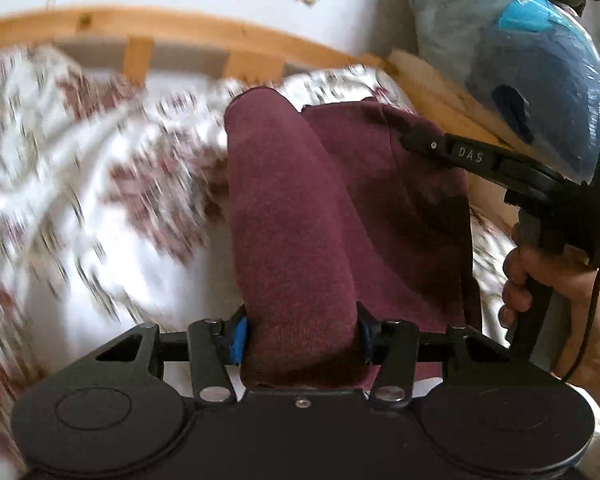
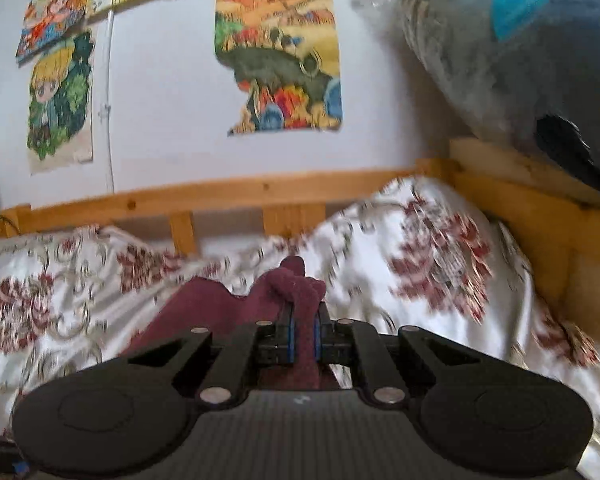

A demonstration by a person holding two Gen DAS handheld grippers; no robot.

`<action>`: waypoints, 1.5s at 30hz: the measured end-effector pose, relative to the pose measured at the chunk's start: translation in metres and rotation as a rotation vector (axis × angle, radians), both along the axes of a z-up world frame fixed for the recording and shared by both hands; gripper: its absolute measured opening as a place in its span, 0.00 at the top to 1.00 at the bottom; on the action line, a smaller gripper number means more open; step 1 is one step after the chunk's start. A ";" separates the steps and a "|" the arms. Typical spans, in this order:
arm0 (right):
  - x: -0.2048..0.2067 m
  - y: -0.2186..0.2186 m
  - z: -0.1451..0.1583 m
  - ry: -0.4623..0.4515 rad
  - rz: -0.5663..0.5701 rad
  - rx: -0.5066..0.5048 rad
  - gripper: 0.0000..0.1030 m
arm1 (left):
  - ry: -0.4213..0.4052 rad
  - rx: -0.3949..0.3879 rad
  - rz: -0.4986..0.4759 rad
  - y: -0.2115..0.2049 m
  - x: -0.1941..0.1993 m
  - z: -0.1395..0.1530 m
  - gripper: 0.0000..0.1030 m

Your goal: Fold small clothes

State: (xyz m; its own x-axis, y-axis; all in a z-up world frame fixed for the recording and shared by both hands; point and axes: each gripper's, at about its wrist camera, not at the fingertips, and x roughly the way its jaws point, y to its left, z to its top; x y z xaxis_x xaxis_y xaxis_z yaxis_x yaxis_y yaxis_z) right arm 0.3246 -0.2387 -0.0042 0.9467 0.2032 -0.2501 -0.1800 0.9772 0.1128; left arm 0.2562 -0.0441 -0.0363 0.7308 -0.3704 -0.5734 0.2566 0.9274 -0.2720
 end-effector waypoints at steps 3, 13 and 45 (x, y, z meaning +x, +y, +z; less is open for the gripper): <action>0.025 0.008 -0.007 0.011 0.019 0.030 0.90 | -0.017 0.053 0.041 0.007 0.016 -0.003 0.49; 0.064 0.017 -0.067 0.136 0.002 -0.057 0.86 | 0.044 0.112 0.079 0.010 0.030 -0.042 0.47; -0.089 0.002 -0.006 -0.034 -0.189 -0.002 0.00 | -0.086 -0.061 0.242 0.041 -0.019 0.025 0.01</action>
State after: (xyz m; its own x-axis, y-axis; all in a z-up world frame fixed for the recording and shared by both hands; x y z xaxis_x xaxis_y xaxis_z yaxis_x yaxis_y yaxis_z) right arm 0.2352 -0.2370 -0.0099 0.9759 0.0208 -0.2173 0.0029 0.9941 0.1080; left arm 0.2370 -0.0036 -0.0112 0.8471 -0.2110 -0.4877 0.0539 0.9472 -0.3162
